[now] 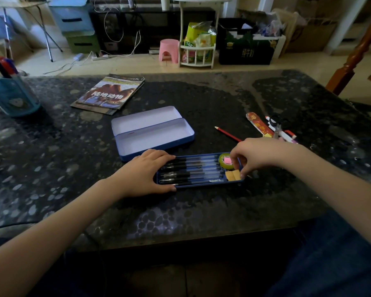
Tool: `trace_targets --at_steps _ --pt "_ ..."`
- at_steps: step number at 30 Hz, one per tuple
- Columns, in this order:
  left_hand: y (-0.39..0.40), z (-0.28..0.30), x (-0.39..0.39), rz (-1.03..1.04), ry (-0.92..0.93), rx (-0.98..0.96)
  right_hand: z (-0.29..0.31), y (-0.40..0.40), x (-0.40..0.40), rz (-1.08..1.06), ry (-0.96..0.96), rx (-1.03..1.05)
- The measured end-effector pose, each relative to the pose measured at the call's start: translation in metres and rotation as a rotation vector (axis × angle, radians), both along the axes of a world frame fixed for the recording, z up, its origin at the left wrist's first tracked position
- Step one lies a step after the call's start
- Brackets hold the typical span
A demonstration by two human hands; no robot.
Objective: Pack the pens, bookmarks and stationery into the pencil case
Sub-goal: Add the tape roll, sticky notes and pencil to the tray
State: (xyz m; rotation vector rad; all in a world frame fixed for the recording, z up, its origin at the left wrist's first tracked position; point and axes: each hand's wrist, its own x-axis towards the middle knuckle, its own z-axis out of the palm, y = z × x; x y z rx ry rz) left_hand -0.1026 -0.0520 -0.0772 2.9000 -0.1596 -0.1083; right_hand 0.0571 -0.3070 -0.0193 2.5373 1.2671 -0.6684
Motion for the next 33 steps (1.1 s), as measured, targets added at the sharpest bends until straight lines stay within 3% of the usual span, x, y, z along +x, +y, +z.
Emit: trace_targets --at_steps 9,25,33 --pt "0.000 0.001 0.000 -0.002 0.008 0.002 0.002 0.005 -0.001 0.017 -0.080 0.040" --pt "0.000 0.001 0.000 0.000 0.008 -0.004 -0.004 0.012 -0.010 -0.036 0.047 0.095" --pt "0.000 0.001 -0.001 0.001 0.002 -0.009 -0.006 0.012 -0.008 -0.032 -0.011 0.080"
